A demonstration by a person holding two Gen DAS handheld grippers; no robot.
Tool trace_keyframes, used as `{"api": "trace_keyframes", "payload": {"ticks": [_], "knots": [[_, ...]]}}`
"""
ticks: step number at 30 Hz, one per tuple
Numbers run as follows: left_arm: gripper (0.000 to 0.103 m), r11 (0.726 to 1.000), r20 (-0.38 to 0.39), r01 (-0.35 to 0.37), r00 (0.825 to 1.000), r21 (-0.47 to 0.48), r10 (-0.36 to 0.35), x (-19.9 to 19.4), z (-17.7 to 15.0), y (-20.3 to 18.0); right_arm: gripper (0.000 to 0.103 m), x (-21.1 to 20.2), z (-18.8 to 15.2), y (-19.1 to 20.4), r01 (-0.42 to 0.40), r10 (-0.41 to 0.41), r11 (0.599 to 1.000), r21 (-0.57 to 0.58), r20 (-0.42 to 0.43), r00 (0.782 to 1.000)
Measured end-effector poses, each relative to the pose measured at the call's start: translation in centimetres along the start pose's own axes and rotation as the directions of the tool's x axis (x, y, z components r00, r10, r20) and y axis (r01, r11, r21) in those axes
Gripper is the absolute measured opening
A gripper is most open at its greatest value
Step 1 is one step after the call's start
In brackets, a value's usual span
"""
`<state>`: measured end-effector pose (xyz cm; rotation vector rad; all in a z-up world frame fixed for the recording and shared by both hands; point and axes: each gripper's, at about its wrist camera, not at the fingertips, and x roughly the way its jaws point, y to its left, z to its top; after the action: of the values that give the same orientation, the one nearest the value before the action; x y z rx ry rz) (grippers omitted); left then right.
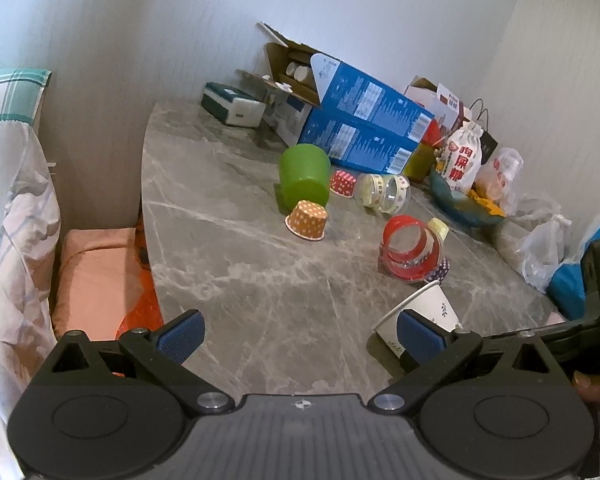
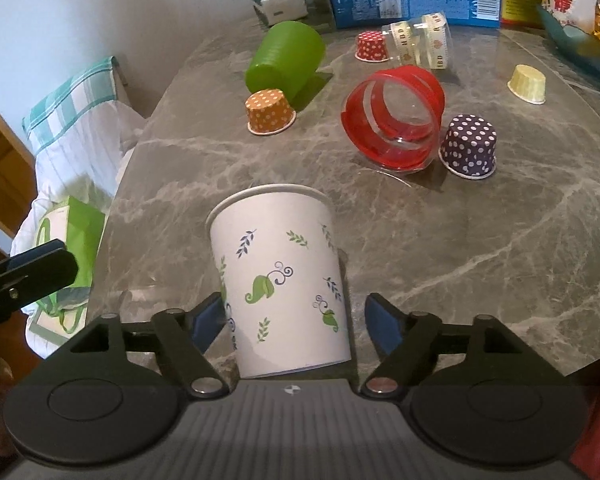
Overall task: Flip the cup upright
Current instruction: 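Lift the held paper cup with the right tool toward the left tool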
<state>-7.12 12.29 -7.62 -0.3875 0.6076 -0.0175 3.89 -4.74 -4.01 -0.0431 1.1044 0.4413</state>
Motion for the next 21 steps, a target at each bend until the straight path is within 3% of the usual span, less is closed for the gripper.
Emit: {"api": "trace_keyframes", "payload": {"ticks": [16,21], "knots": [[0.103,1.0,-0.019,-0.009,1.0,0.02,0.009,0.5,-0.1,-2.1,0.082,-0.4,-0.2,-0.5,-0.058,0.058,0.997,-0.042,-0.004,0.998],[0.103,1.0,-0.016,-0.013,1.0,0.013,0.013,0.2,-0.1,-2.4,0.089,-0.9,-0.1,-0.7,-0.074,0.074,0.996,-0.044,0.011,0.997]]}}
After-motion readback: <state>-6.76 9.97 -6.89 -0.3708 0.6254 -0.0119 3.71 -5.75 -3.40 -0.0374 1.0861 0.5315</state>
